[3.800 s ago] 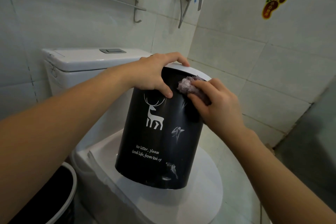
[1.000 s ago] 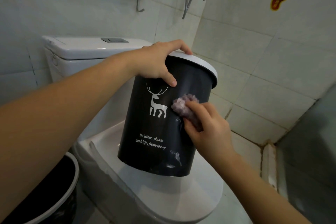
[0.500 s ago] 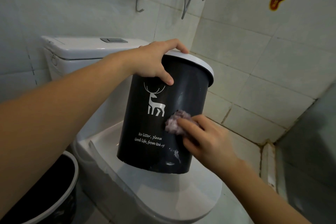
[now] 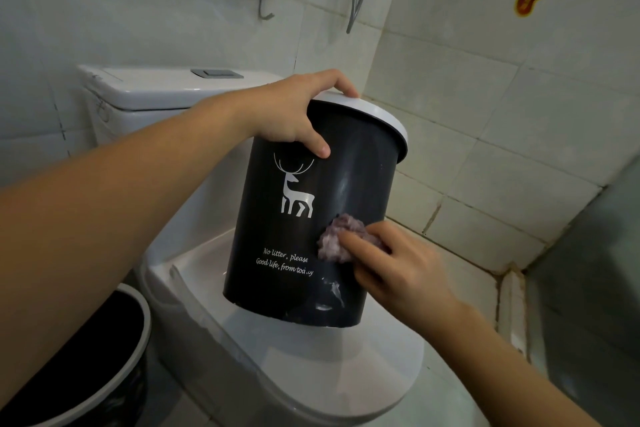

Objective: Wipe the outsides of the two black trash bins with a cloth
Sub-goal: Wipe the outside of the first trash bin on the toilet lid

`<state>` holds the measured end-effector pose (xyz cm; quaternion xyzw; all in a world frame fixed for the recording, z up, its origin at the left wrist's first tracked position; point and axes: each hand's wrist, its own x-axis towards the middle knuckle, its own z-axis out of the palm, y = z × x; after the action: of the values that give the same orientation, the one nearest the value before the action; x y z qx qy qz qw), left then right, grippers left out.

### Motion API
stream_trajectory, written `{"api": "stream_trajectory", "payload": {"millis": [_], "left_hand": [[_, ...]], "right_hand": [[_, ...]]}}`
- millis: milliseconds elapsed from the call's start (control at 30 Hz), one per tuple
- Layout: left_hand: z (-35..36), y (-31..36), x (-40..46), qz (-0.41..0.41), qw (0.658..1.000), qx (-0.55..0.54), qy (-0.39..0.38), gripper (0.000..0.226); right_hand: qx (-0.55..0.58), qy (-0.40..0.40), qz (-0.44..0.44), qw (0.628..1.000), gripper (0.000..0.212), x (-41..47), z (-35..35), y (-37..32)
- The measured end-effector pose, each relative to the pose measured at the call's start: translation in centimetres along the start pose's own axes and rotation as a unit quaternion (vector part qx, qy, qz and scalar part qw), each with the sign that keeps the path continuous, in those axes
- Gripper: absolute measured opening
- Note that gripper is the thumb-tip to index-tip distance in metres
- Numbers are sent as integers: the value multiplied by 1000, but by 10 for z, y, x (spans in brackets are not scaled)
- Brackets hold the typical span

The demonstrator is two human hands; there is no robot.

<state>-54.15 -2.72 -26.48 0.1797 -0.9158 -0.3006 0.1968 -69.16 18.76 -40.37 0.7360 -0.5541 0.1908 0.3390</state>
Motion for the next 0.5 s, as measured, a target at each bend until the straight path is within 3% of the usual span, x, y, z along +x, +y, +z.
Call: {"api": "stream_trajectory", "payload": {"millis": [67,233,500], "left_hand": [[0,1,0,0,1000,0,-1,76],[3,4,1,-2,1000,0,3,76],[2,5,1,-18,1000,18,9,75]], "right_hand": [[0,-8,-8,1000,31,0,-2,4],[14,38,142,989,33,17,-3,12],[50,18,69,996,34,-11,6,-1]]}}
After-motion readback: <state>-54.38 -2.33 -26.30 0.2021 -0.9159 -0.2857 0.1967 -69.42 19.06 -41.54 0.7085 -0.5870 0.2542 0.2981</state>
